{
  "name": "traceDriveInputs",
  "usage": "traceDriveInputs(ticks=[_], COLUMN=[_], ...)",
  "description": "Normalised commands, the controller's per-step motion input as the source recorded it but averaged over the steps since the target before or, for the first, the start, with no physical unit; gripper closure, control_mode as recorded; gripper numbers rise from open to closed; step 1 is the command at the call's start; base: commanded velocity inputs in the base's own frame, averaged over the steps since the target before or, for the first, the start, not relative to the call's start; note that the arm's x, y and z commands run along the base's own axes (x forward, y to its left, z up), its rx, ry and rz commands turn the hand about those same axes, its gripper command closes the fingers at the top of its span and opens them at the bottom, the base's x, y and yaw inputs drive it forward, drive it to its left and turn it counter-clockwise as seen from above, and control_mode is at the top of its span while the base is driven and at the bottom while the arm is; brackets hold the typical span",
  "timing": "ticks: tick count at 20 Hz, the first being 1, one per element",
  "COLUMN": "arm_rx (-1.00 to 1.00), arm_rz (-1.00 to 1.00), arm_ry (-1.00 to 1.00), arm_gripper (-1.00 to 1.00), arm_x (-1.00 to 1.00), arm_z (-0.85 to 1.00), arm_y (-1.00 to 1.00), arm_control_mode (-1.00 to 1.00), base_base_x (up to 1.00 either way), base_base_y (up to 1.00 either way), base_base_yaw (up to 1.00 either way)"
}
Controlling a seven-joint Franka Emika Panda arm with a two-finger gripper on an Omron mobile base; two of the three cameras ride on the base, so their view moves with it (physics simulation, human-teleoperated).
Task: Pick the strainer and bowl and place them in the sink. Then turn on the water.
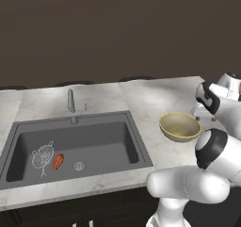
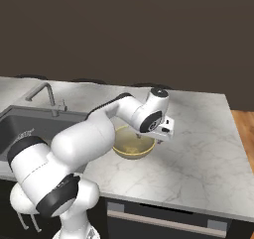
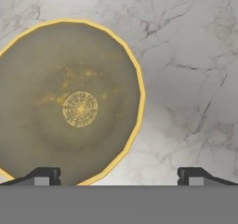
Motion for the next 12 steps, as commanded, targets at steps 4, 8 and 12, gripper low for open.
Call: traceDriveInputs(ticks=[4, 8, 12], arm_rx=[0.03, 0.01, 0.00], arm_rz=[0.00, 0.00, 0.00], arm_ry=[0.00, 0.00, 0.00], arm_gripper=[-1.00, -1.00, -1.00], arm_x=[0.15, 0.12, 0.08], arm_z=[-0.09, -0.11, -0.17], arm_y=[-0.03, 0.00, 0.00], arm_control_mode=[-1.00, -1.00, -1.00], base_base_x=[0.00, 0.00, 0.00], base_base_y=[0.00, 0.00, 0.00], base_base_yaw=[0.00, 0.00, 0.00])
